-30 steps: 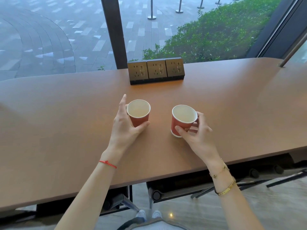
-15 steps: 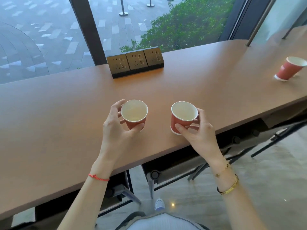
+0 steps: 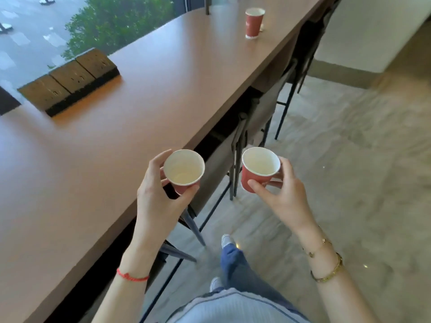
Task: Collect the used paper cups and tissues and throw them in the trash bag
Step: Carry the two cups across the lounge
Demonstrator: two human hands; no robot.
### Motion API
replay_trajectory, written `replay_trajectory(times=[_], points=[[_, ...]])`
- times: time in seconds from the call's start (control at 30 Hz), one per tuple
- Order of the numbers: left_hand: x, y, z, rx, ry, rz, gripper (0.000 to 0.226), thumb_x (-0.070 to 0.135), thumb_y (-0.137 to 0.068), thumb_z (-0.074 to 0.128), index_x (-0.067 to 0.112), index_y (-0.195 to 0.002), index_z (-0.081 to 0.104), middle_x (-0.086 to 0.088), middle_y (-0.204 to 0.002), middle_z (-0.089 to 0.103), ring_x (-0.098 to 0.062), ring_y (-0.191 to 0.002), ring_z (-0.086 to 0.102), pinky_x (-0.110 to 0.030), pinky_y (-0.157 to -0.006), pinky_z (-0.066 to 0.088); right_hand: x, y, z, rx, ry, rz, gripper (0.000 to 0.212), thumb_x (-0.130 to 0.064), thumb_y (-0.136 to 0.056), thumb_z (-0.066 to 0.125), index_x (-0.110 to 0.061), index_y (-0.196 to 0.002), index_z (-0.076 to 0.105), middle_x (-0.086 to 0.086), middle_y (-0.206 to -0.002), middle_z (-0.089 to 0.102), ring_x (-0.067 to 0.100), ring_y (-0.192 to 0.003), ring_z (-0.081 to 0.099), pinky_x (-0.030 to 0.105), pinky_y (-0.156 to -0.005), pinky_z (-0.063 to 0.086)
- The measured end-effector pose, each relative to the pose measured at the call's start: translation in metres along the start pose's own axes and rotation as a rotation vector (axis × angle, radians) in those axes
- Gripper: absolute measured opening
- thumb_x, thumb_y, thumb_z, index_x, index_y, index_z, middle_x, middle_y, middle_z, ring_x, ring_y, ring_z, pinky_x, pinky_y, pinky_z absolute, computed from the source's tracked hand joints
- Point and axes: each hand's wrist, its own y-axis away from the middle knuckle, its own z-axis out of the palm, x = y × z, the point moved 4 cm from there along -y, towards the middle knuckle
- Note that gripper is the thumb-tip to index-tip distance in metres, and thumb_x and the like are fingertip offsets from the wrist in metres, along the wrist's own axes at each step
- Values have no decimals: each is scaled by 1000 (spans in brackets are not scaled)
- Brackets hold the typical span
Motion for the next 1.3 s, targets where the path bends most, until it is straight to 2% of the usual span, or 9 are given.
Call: replay_trajectory(times=[0.07,0.17,0.3,0.43,0.5,0.63,0.83,1.1,1.3], points=[[13,8,20,-76,14,30,78,22,-69,86,24,-134,44,13,-126,55,6,-106,53,-5,-81,42,12,29,-23,69,21,59,68,-60,-64,74,-33,-120,45,-13,-114,62,3,-96,64,13,-79,52],[31,21,56,-192,58,77,76,20,-70,86,22,-134,45,30,-112,51,23,-95,51,2,-74,39,30,69,-58,185,47,141,68,-58,-64,74,-31,-120,46,-13,-112,63,3,-94,64,12,-77,51],[59,33,110,-364,109,136,74,25,-71,86,31,-131,44,24,-112,56,14,-97,56,0,-75,41,50,114,-104,346,81,250,70,-56,-65,75,-30,-122,45,-12,-113,63,1,-96,63,12,-79,50],[98,45,172,-521,138,241,72,23,-71,85,27,-131,45,19,-115,57,9,-101,56,-3,-77,43,67,154,-152,497,97,344,61,-46,-68,78,-32,-117,44,-16,-107,64,-4,-92,63,10,-77,48],[122,53,208,-592,154,294,73,23,-70,86,25,-131,45,15,-116,56,8,-102,55,-2,-77,43,76,172,-182,570,109,381,60,-45,-69,78,-30,-117,46,-16,-107,64,-2,-93,63,14,-78,49],[177,76,282,-699,216,379,72,28,-71,85,27,-130,44,28,-115,52,18,-101,52,-2,-76,44,94,212,-253,697,122,434,60,-44,-71,78,-29,-119,46,-16,-110,63,1,-95,63,14,-79,50],[257,134,391,-852,307,463,69,28,-69,86,35,-123,44,39,-111,52,15,-98,56,-1,-72,42,125,275,-356,876,183,509,60,-48,-70,77,-34,-119,44,-17,-110,62,0,-94,63,12,-78,48],[346,197,504,-1030,339,588,69,30,-70,86,31,-126,45,23,-118,55,4,-103,58,-4,-77,45,165,345,-453,1077,210,639,62,-43,-70,78,-29,-121,44,-15,-109,63,-1,-91,63,7,-73,46],[401,222,585,-1138,345,631,68,31,-68,86,38,-121,43,26,-113,54,16,-96,55,-1,-72,42,202,366,-511,1214,186,715,60,-39,-69,79,-30,-117,45,-16,-107,64,-3,-87,63,8,-72,47]])
